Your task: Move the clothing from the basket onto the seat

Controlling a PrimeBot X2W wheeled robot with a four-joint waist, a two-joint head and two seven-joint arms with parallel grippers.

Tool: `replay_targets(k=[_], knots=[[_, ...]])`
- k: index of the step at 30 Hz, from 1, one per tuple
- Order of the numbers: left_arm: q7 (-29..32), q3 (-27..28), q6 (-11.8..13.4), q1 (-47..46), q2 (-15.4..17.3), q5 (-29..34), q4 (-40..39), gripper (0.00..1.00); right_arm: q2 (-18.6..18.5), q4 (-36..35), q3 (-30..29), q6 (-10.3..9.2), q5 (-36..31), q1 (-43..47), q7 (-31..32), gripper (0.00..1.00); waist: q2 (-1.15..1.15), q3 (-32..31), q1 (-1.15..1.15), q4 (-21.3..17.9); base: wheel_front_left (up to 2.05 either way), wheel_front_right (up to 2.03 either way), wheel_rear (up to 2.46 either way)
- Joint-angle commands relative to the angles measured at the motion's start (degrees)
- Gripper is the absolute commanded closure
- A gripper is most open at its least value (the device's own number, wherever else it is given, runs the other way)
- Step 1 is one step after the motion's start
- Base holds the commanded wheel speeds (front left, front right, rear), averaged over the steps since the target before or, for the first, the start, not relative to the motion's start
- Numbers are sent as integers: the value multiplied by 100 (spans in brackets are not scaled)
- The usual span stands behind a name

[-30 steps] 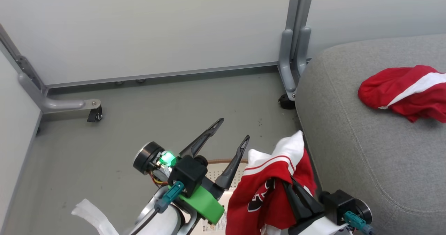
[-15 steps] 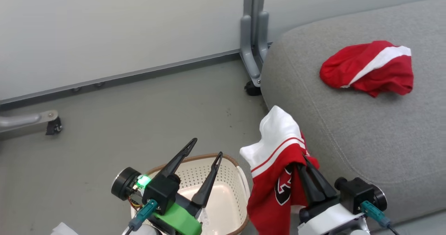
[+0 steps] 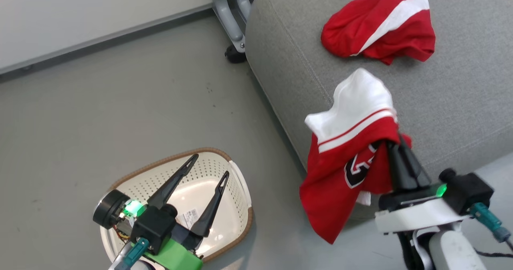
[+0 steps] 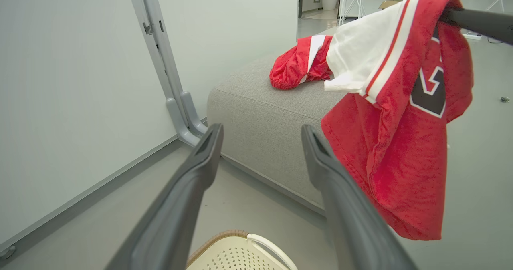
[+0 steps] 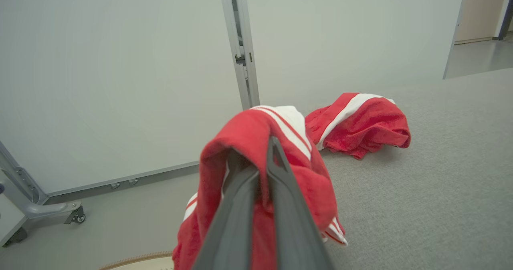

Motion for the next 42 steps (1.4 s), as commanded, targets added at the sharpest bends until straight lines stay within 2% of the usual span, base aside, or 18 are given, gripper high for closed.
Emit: replay_targets(k=[1, 7, 12, 15, 18, 21, 24, 28, 34, 35, 36, 39, 42], knots=[[-37, 35, -45, 1, 100, 80, -50, 0, -3, -131, -123, -6, 73, -256, -21, 100, 0, 682, 0, -329, 0, 0, 0], [67, 55, -260, -432, 406, 200, -337, 0, -4, -340, -935, -4, 80, -1779, -20, 100, 0, 1651, 0, -93, 0, 0, 0], [234, 45, -419, -837, 691, 357, -565, 0, -4, -137, -1824, -4, -193, -3860, -20, 100, 0, 2519, 0, 239, 0, 0, 0], [292, 93, -461, -995, 838, 382, -710, 0, -18, 75, -2313, -3, -664, -5038, -20, 100, 0, 2938, 0, 415, 0, 0, 0], [334, 180, -474, -1093, 996, 390, -819, 0, -191, 337, -2647, -7, -1123, -6061, -20, 100, 0, 3342, 0, 537, 0, 0, 0], [332, 226, -481, -1140, 1084, 384, -908, 0, -428, 682, -2933, -7, -1464, -6651, -20, 100, 0, 3634, 0, 627, 0, 0, 0], [307, 163, -522, -1219, 1127, 431, -982, 0, -635, 875, -3368, -7, -1763, -6904, -20, 100, 0, 3880, 0, 751, 0, 0, 0], [267, 89, -560, -1302, 1176, 462, -1007, 0, -768, 928, -3996, -7, -1910, -6484, -20, 100, 0, 4098, 0, 834, 0, 0, 0], [189, -22, -571, -1400, 1067, 453, -846, 0, -594, 1113, -5276, -7, -2014, -5510, -20, 100, 0, 4089, 0, 962, 0, 0, 0], [185, -21, -551, -1403, 1021, 410, -826, 0, -509, 1194, -5474, -7, -2030, -5376, -20, 86, 0, 4069, 0, 983, 0, 0, 0], [172, 1, -524, -1404, 957, 347, -796, 0, -457, 1161, -5731, -7, -2066, -5266, -20, 0, 0, 4046, 0, 1014, 0, 0, 0], [147, 41, -465, -1440, 865, 267, -693, 0, -174, 1070, -6032, -7, -2038, -4802, -20, 0, 0, 3902, 0, 1060, 0, 0, 0], [92, 35, -435, -1464, 724, 186, -623, 0, -52, 966, -6153, -8, -1946, -4186, -20, 0, 0, 3662, 0, 1120, 0, 0, 0]])
